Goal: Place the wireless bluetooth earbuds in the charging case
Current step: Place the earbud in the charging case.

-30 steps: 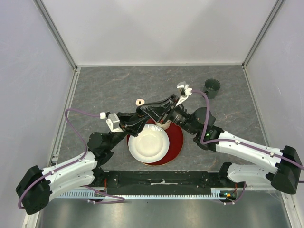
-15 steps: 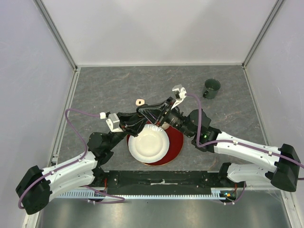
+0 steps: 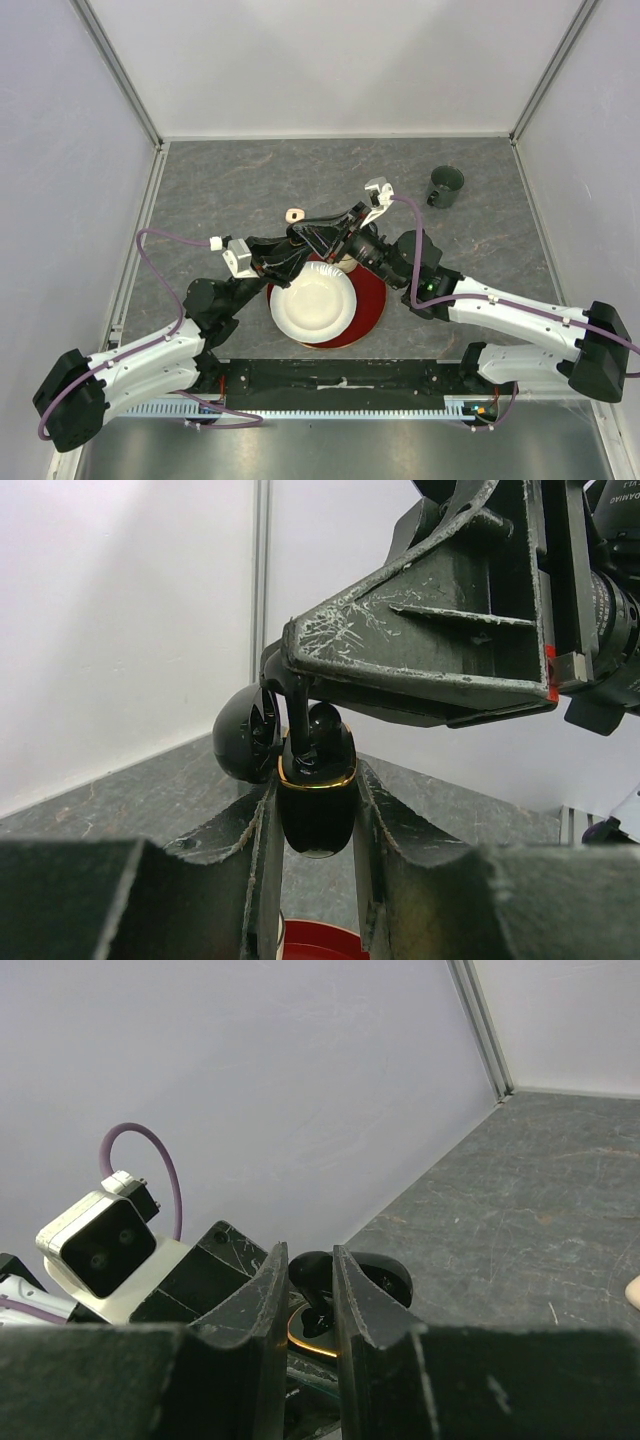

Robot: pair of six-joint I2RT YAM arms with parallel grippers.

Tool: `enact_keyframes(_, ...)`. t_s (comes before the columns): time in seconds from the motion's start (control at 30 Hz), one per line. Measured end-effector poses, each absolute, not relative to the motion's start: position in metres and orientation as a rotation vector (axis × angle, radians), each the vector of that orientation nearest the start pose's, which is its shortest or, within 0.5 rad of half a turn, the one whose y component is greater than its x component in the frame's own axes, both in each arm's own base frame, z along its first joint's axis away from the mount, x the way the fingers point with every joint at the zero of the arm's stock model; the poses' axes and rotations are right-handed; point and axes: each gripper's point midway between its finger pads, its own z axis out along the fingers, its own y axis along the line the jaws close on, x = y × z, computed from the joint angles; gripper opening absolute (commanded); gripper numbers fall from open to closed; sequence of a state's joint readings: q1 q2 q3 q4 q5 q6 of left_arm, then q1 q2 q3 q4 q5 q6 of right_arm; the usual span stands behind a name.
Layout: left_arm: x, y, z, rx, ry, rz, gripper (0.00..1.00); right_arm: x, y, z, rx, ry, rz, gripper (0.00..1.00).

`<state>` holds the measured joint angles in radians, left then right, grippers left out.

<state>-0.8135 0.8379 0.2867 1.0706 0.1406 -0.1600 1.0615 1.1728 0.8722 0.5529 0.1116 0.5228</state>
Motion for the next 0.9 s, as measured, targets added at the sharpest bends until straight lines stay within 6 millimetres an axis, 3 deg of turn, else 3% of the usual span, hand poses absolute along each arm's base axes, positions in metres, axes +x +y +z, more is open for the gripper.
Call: enact_keyframes(0.9,0.1974,-0.2521,0.3189,0.471,0.999,-0.947,0.02,0.2020,0.3724,0.3627,-0.248,1.418,1.249,0.00)
